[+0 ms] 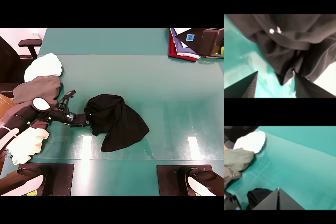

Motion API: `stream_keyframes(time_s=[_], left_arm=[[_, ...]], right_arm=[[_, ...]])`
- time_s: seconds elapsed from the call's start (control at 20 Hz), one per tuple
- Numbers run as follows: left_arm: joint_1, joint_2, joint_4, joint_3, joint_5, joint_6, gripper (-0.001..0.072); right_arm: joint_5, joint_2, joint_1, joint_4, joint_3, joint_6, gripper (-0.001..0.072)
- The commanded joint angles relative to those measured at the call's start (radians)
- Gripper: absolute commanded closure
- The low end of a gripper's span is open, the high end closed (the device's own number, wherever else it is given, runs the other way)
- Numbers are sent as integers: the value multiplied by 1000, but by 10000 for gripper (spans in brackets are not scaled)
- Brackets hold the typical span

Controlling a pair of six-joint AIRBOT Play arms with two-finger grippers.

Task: Fold the shirts.

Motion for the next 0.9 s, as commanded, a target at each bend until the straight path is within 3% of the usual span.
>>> stream_keyframes(time_s=[0.0, 0.2, 0.3, 0.35, 0.45, 0.5, 0.55, 0.7, 0.85], left_arm=[[-94, 0, -43, -33, 143, -2, 183], [-132, 0, -41, -33, 182, -24, 185], [-133, 0, -19, -33, 181, -24, 375], [-132, 0, -20, -33, 187, -24, 376], [-132, 0, -21, -32, 197, -25, 483], [-131, 0, -21, -29, 200, -25, 621], [-123, 1, -20, -22, 203, -26, 682], [-29, 3, -19, 64, 112, -23, 683], [88, 3, 48, 191, 36, -23, 682]], right_arm=[[1, 0, 1, 1, 1, 1, 693], [2, 0, 1, 0, 1, 14, 693], [3, 0, 1, 0, 1, 28, 693], [3, 0, 1, 0, 1, 28, 693], [3, 0, 1, 0, 1, 28, 693], [5, 0, 1, 0, 1, 28, 693], [14, 0, 1, 0, 1, 28, 693], [153, -1, -34, -37, -5, 29, 693], [269, 46, -102, -127, -157, 123, 693]])
